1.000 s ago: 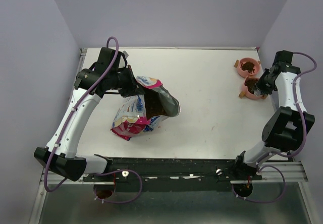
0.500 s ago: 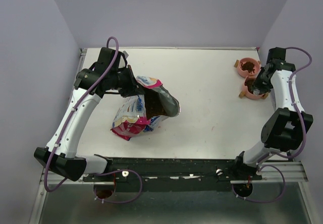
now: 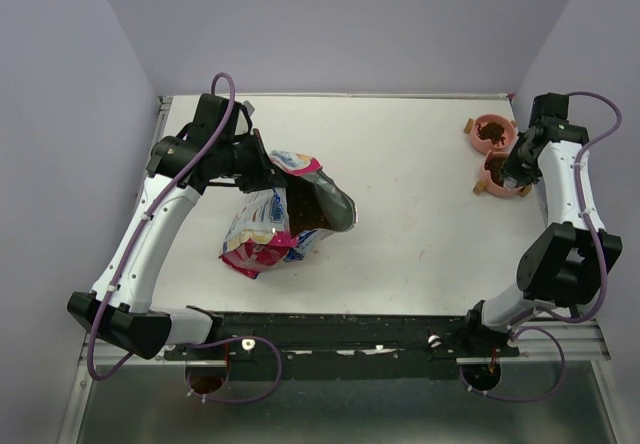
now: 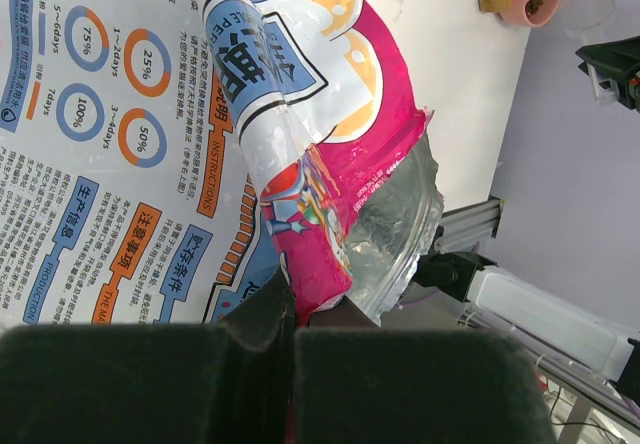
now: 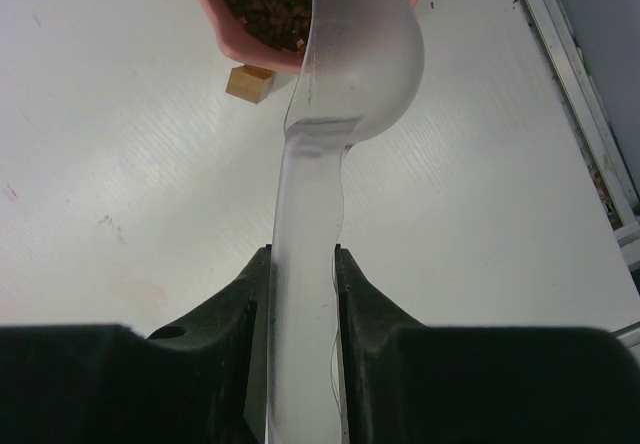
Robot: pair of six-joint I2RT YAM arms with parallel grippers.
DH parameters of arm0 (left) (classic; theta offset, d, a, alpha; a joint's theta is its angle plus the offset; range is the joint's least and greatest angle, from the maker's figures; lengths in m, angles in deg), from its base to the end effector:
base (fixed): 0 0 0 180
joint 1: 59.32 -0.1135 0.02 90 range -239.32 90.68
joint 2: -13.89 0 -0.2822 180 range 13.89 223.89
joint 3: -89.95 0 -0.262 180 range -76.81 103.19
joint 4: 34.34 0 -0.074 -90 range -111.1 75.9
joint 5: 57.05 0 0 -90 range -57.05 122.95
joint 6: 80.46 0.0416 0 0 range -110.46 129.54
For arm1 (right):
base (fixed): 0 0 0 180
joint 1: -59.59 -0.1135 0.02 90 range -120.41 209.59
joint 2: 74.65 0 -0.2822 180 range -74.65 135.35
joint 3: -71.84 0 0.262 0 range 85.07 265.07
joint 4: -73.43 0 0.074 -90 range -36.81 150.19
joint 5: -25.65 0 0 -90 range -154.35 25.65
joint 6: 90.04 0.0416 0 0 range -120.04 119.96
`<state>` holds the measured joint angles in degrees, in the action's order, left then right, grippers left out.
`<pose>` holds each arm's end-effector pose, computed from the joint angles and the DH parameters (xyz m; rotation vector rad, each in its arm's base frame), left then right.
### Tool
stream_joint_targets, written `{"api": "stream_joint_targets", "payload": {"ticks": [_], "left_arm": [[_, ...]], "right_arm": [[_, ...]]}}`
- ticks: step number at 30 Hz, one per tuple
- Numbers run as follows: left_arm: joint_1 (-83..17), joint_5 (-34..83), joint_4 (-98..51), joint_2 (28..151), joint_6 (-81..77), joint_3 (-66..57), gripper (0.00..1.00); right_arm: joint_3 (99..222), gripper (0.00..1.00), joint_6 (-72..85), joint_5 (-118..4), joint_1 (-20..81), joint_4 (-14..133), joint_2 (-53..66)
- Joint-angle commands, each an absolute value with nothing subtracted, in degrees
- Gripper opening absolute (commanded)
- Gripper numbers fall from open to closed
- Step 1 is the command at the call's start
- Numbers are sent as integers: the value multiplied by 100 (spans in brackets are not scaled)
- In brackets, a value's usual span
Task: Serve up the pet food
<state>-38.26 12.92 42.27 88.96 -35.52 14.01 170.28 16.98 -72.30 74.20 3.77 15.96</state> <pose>0.2307 -0.1041 0.4296 -0.3599 2.5337 -0.9178 0.3246 -0.0906 0.3298 0.7645 2.5299 -0.1696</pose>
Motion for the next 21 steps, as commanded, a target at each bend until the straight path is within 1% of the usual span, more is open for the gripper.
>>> {"api": "stream_joint_targets", "payload": {"ticks": [1, 5, 10, 16, 19, 21], "left_arm": [[-3831, 913, 4016, 8886, -3608, 1617, 0], [-3831, 966, 4068, 8877, -3582, 1618, 0], [-3831, 948, 4086, 8895, -3590, 1635, 0], [-3831, 1028, 4165, 8956, -3582, 1811, 0], [-3823, 1036, 4226, 8992, -3582, 1820, 0], [-3840, 1062, 4262, 8992, -3573, 1820, 0]], "right_arm": [[17006, 0, 1701, -7315, 7365, 219, 1571], [17164, 0, 1658, -7358, 7339, 236, 1430], [16813, 0, 1701, -7270, 7338, 289, 1509], [17322, 0, 1763, -7201, 7295, 140, 1105], [17271, 0, 1824, -6780, 7295, 244, 886], [17113, 0, 1921, -6289, 7295, 358, 745]]}}
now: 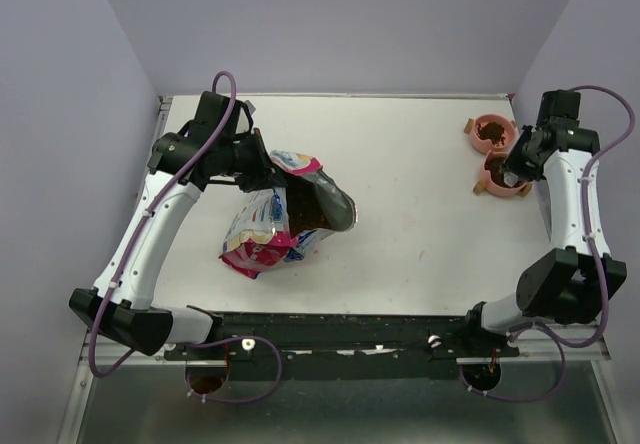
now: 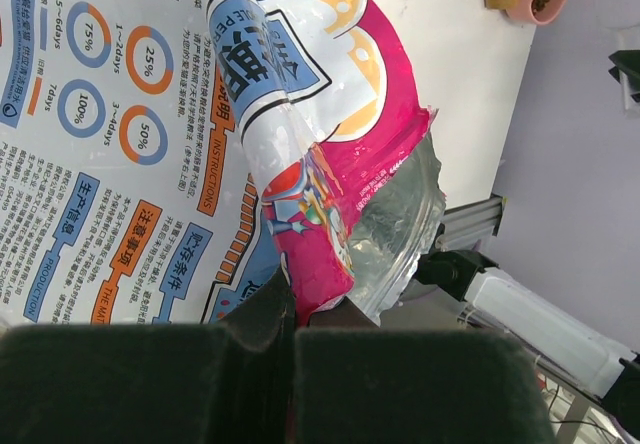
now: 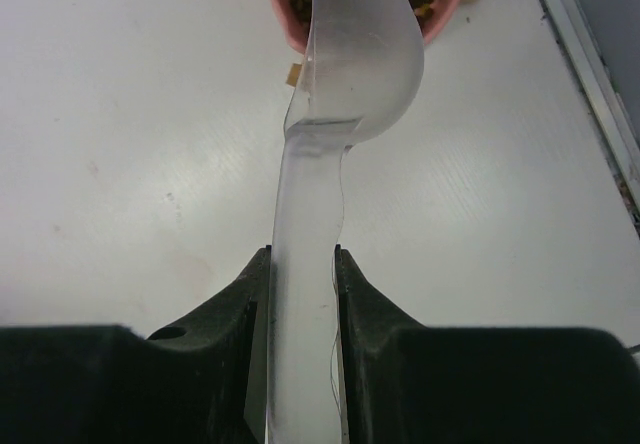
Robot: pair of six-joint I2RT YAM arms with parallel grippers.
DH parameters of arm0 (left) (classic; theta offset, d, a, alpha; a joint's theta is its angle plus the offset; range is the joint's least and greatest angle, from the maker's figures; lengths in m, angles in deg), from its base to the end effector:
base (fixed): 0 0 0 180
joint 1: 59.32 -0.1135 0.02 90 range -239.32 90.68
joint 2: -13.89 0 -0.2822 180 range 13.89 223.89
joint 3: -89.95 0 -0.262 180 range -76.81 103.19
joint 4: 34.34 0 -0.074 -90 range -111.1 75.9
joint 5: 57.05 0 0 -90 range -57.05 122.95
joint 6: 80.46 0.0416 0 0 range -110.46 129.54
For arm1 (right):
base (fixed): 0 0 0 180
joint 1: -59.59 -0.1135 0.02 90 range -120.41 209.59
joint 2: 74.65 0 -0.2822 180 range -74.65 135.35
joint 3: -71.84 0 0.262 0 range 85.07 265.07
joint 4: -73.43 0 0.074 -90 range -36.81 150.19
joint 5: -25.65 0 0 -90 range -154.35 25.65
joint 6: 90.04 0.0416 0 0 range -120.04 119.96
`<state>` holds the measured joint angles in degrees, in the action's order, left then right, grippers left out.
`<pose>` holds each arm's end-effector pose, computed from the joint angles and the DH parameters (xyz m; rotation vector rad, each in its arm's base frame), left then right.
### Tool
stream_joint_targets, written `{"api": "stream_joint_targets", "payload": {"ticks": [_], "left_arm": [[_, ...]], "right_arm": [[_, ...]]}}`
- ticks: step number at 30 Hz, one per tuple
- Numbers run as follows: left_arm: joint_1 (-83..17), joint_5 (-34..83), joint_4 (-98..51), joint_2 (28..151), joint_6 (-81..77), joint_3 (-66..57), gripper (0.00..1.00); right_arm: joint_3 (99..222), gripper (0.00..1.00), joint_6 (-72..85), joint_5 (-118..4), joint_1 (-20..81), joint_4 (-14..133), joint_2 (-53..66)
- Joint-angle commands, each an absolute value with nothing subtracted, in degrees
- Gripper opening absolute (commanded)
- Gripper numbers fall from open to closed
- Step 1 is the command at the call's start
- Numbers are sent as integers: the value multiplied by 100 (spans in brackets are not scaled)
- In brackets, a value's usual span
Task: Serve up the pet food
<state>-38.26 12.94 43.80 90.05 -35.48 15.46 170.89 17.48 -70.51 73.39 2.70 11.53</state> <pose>0.2332 -0.1051 0.4308 -0.3673 2.5535 -0.9084 0.3077 -0.0802 0.3557 0.7336 2.4691 -0.1144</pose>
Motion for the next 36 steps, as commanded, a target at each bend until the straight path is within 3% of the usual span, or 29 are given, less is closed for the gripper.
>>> {"api": "stream_joint_targets", "payload": {"ticks": [1, 8, 12, 19, 30, 36], "left_arm": [[-3831, 1089, 4288, 8992, -3564, 1820, 0], [-3840, 1282, 4481, 9027, -3599, 1855, 0], [-3840, 1370, 4578, 9062, -3696, 1916, 0], [-3831, 1493, 4789, 9132, -3819, 2066, 0], [-3796, 1493, 4728, 9185, -4126, 2057, 0], [-3752, 1528, 4570, 9220, -4311, 1960, 0]], "right_arm": [[17016, 0, 1973, -5955, 7295, 411, 692], [14814, 0, 2947, -1923, 7216, 2604, -37], [13476, 0, 3599, -987, 6988, 4478, -310], [12419, 0, 3521, -1056, 6802, 5544, 14], [12155, 2, 3064, -1962, 6811, 5834, 1016], [12049, 22, 2976, -2303, 6811, 5660, 1254]]}}
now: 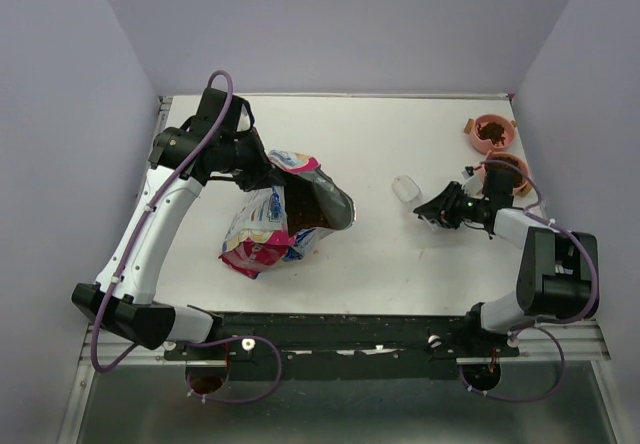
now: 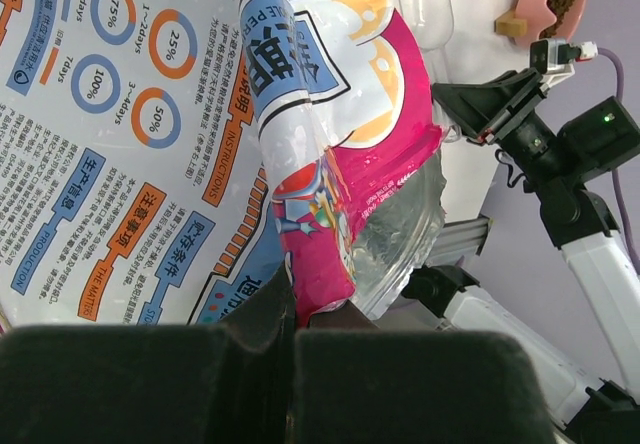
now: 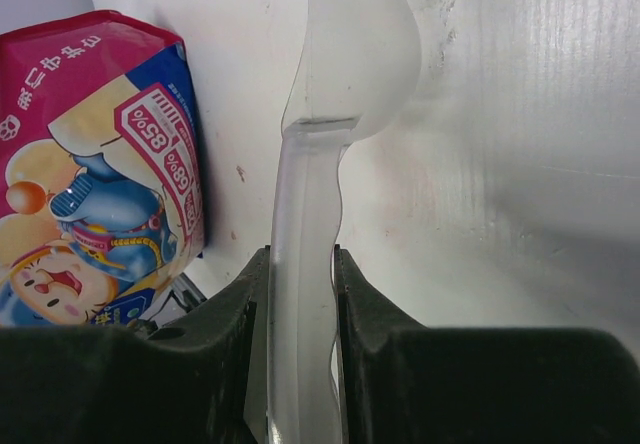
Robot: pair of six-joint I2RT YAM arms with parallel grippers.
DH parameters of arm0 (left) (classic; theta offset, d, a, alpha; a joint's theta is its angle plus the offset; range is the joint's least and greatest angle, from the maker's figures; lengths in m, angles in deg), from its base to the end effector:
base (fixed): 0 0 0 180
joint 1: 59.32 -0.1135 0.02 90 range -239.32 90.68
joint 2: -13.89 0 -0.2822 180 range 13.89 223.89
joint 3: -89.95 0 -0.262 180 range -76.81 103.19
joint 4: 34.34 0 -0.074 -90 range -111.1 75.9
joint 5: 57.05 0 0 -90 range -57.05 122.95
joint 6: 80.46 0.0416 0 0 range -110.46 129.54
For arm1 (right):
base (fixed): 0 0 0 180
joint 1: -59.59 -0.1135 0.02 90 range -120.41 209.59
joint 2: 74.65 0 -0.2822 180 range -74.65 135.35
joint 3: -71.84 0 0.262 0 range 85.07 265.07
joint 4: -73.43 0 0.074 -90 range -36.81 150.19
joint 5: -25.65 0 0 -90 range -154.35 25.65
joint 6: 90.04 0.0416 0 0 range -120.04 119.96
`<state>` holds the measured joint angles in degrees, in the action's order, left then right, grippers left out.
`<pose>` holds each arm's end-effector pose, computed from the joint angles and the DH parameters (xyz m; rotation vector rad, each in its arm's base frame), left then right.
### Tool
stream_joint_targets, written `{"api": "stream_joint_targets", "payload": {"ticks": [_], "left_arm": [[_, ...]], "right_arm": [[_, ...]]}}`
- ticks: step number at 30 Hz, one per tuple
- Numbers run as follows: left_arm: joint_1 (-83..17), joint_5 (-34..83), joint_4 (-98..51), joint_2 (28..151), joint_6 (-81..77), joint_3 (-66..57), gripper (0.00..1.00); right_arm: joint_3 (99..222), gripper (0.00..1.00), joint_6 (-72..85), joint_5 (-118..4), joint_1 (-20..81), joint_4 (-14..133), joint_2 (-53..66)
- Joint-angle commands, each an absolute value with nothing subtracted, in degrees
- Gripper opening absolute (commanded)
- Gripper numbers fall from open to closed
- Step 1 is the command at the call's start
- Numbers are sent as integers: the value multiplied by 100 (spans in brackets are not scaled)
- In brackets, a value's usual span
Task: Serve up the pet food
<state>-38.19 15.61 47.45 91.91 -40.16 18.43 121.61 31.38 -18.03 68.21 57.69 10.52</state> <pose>0.2365 -0.1047 0.4336 -0.5125 2.5831 -0.8615 0.2757 -0.0114 0.1629 0.4793 2.3689 1.1688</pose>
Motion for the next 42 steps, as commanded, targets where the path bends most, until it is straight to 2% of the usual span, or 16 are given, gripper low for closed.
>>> {"api": "stream_joint_targets", "payload": {"ticks": [1, 8, 14, 17, 24, 25, 31, 32, 35, 42], "left_arm": [[-3752, 1546, 4561, 9229, -4328, 1969, 0], [-3594, 1739, 4438, 9141, -4487, 1891, 0], [-3445, 1836, 3744, 8676, -4610, 1065, 0], [-3436, 1731, 3568, 8421, -4724, 722, 0], [-3436, 1590, 3716, 8350, -4382, 852, 0], [-3444, 1555, 3804, 8376, -4320, 940, 0], [-3304, 1344, 4165, 8701, -3986, 1397, 0], [-3269, 1353, 4235, 8754, -3968, 1459, 0], [-3146, 1370, 4227, 8824, -3986, 1486, 0], [-3075, 1326, 4420, 9009, -3924, 1837, 0]], "right_arm": [[12075, 24, 2950, -2461, 6811, 5528, 1333], [12225, 34, 2861, -2963, 6811, 4930, 1781], [12146, 46, 2748, -3060, 6811, 5000, 1896], [12295, 49, 2703, -3131, 6820, 4676, 1896], [12611, 60, 2668, -3622, 6785, 4007, 1343], [12681, 66, 2642, -3736, 6776, 3876, 1264], [13270, 77, 2712, -4115, 6583, 3268, 430], [13410, 80, 2703, -4133, 6478, 3225, 271], [14033, 81, 2502, -4002, 5960, 3215, -28], [15493, 81, 1860, -3545, 3807, 3163, -38]]}}
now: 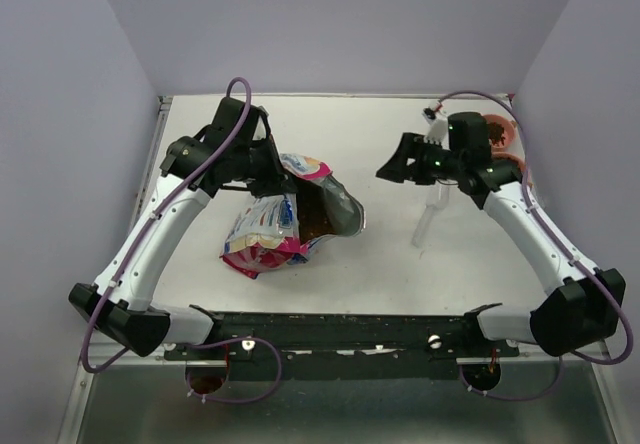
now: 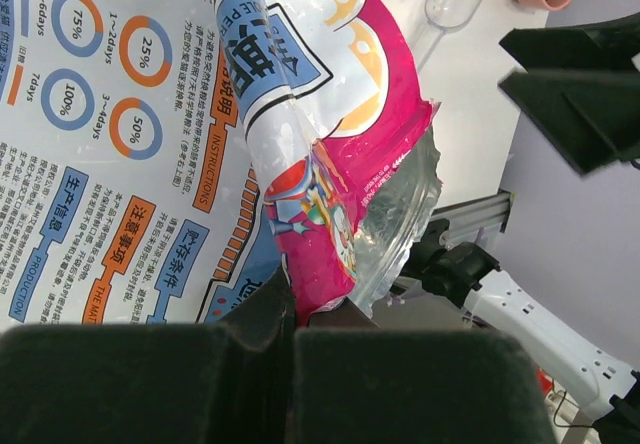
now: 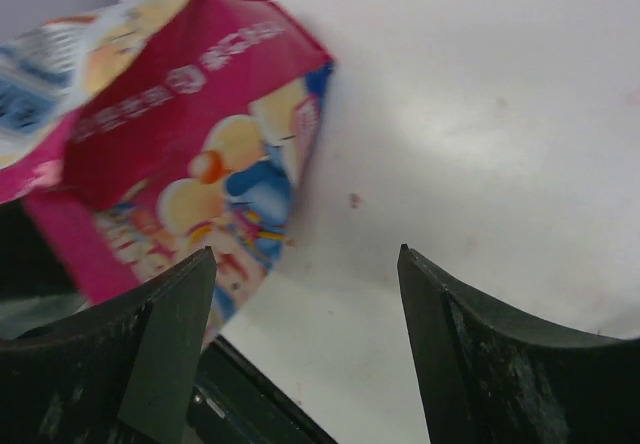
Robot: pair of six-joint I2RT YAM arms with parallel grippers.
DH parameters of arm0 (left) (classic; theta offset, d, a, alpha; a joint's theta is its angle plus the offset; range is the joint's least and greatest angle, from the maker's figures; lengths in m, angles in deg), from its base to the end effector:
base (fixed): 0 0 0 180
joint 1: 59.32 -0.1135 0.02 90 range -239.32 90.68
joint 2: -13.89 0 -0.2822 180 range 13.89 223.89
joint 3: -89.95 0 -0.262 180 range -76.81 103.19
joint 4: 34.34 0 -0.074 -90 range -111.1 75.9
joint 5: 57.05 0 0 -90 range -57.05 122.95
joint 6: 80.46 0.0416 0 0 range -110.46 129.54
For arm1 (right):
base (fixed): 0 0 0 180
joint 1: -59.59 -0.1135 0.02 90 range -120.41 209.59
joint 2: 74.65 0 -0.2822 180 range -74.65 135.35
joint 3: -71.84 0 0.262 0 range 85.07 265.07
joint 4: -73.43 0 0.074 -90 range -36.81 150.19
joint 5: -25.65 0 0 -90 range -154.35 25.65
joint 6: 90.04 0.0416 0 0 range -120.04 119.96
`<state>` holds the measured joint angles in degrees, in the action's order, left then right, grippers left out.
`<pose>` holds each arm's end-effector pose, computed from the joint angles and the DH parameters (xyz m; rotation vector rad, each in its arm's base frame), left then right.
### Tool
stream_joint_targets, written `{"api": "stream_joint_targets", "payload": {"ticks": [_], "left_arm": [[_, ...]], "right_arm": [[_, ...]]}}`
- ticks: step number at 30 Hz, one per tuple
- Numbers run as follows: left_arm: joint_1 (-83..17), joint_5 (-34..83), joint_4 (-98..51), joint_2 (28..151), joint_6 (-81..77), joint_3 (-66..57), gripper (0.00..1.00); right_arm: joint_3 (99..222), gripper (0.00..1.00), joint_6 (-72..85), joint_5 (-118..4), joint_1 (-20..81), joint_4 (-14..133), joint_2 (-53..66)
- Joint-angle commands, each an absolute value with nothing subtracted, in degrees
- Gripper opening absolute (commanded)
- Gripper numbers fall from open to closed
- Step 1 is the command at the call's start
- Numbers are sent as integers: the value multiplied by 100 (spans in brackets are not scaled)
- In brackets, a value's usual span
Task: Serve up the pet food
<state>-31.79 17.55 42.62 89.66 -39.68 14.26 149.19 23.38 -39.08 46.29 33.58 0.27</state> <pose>0.2224 -0.1284 0.4269 -0.3571 2.5713 -0.8859 0.2849 0.0856 0.3293 -0.0501 2.2812 0.8354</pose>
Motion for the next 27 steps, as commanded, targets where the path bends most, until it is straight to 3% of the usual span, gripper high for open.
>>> {"api": "stream_joint_targets", "payload": {"ticks": [1, 11, 15, 18, 20, 24, 27], "left_arm": [[-3067, 1318, 4437, 9027, -3907, 1907, 0], [-3040, 1264, 4288, 8886, -4065, 1723, 0], [-3032, 1265, 4323, 8869, -4074, 1767, 0], [-3031, 1247, 4350, 8860, -4004, 1802, 0], [-3023, 1212, 4359, 8842, -3934, 1794, 0], [-3005, 1036, 4166, 8676, -3688, 1758, 2], [-2926, 1132, 3902, 8395, -3416, 1828, 27]], "right_arm": [[15643, 81, 1790, -3483, 3649, 3111, 23], [16575, 78, 1261, -4254, 2049, 2662, 954], [17040, 71, 1498, -5026, 1802, 2390, 1473], [17462, 60, 1815, -5608, 1784, 2153, 1781], [17673, 46, 2017, -5732, 1784, 2038, 1930], [17894, 28, 2123, -5425, 1766, 1897, 2177], [17911, 17, 2158, -5477, 1757, 1906, 2116]]}}
